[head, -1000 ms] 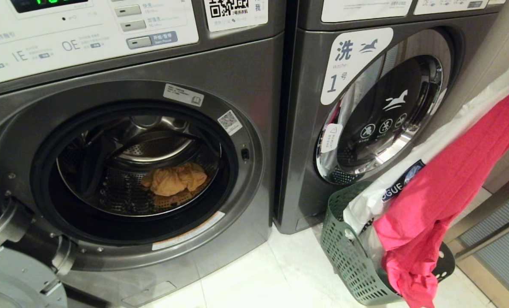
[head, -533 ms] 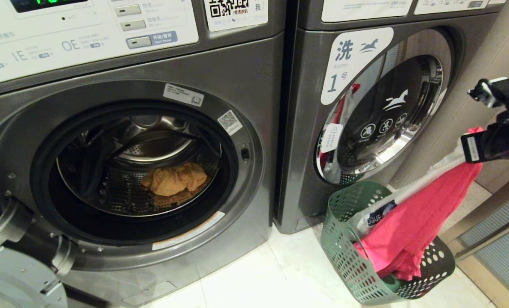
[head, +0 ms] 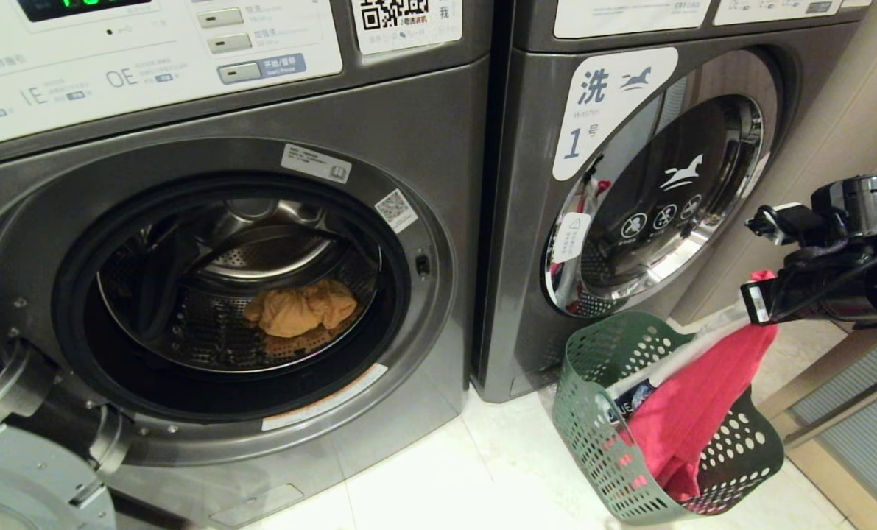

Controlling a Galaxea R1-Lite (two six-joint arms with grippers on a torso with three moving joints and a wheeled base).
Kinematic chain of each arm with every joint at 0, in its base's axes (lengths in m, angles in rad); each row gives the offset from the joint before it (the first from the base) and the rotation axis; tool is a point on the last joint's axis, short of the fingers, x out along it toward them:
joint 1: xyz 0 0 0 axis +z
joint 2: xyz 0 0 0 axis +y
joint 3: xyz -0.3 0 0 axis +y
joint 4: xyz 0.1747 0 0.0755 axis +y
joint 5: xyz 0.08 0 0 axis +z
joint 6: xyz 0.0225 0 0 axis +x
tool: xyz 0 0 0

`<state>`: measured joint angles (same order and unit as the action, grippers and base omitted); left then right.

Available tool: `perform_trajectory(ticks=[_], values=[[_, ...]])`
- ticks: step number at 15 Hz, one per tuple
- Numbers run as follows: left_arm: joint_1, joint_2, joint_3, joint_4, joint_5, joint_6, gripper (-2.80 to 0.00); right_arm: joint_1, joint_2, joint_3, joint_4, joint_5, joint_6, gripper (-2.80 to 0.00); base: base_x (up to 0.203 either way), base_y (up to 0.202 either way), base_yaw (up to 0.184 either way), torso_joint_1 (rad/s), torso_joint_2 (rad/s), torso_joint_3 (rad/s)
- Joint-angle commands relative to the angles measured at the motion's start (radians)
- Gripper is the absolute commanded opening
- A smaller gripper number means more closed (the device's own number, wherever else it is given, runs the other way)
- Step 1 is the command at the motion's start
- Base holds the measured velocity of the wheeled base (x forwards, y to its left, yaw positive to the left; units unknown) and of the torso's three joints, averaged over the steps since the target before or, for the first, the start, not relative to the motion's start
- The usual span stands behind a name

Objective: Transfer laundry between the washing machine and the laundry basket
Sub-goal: Pick a cloth and place it into the basket

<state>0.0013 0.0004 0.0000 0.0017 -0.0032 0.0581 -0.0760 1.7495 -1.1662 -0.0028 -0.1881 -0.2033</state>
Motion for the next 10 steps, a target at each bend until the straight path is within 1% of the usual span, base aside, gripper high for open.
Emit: perform_trajectory(ticks=[1, 6, 8, 9, 10], values=[[0.0, 0.0, 0.0, 0.0, 0.0, 0.0, -2.8, 0.001, 0.018, 0.0, 0.001, -0.002, 0.001, 0.0, 0.0, 0.0, 0.0, 0.0, 0.0, 0.0], [0.0, 0.0, 0.0, 0.0, 0.0, 0.0, -2.8, 0.001, 0.024, 0.002, 0.001, -0.002, 0.007, 0.0, 0.0, 0.0, 0.0, 0.0, 0.0, 0.0], [0.0, 0.0, 0.0, 0.0, 0.0, 0.0, -2.8, 0.005, -0.019, 0.006, 0.012, 0.0, 0.007, 0.0, 0.0, 0.0, 0.0, 0.0, 0.0, 0.0], [0.0, 0.0, 0.0, 0.0, 0.0, 0.0, -2.8, 0.012, -0.062, 0.011, 0.033, 0.008, 0.008, -2.8, 0.0, 0.0, 0.0, 0.0, 0.0, 0.0], [0.0, 0.0, 0.0, 0.0, 0.0, 0.0, -2.8, 0.024, -0.117, 0.022, 0.065, 0.022, 0.012, -2.8, 0.0, 0.0, 0.0, 0.0, 0.0, 0.0]])
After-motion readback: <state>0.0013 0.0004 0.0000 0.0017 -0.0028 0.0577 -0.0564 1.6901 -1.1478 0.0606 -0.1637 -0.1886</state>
